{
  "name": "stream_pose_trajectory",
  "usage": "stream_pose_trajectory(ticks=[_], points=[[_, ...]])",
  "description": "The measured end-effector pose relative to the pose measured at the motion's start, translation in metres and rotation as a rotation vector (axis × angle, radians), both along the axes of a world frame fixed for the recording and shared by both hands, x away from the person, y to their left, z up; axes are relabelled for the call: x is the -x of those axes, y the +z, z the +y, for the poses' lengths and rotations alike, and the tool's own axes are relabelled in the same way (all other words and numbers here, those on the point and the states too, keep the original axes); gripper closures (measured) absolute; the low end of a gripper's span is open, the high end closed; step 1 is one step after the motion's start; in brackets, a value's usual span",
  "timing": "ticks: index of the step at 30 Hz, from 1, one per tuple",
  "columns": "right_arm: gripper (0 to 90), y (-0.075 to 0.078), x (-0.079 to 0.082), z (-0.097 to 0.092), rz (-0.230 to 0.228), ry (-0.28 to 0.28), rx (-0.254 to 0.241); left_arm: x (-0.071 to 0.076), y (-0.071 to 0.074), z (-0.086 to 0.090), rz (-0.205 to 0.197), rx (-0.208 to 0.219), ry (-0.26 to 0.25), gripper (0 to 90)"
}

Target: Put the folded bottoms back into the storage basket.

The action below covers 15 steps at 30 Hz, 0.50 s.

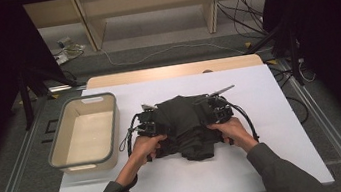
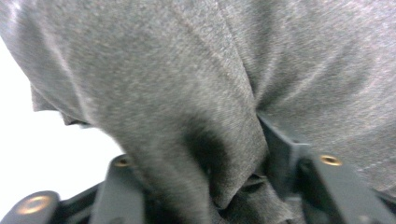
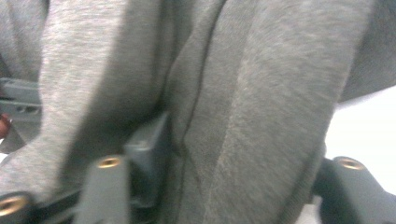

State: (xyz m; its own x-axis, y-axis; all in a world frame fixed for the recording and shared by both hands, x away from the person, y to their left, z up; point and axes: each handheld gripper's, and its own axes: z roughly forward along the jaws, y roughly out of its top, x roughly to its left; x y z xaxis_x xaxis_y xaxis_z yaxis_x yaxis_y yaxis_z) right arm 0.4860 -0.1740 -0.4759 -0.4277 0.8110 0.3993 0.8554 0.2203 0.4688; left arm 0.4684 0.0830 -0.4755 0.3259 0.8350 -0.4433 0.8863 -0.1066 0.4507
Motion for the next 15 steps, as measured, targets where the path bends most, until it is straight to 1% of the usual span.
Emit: stream_pose_trajectory(ticks=[2,4,7,10,12,13,15], points=[[55.2,0.000,0.001,0.002,0.009,0.003,-0.012,0.001,0.001,-0.002,-0.013,-0.006,-0.005,60.2],[63.2,-0.001,0.001,0.002,0.021,0.002,-0.041,0.003,0.003,-0.004,-0.027,-0.003,-0.011,66.8],[71.3,0.000,0.002,0.001,0.020,0.010,-0.053,0.005,0.005,-0.007,-0.048,-0.006,-0.019,71.9],[73.6,0.001,0.003,0.001,0.005,0.018,-0.061,0.006,0.008,-0.009,-0.070,-0.012,-0.031,74.1],[74.1,0.004,0.005,0.003,-0.008,0.018,-0.057,0.007,0.011,-0.008,-0.075,-0.016,-0.047,74.7],[74.3,0.006,0.007,0.003,-0.020,0.020,-0.057,0.007,0.012,-0.008,-0.080,-0.012,-0.045,74.8],[74.6,0.010,0.010,0.005,-0.034,0.022,-0.062,0.009,0.017,-0.008,-0.092,-0.014,-0.057,75.1]])
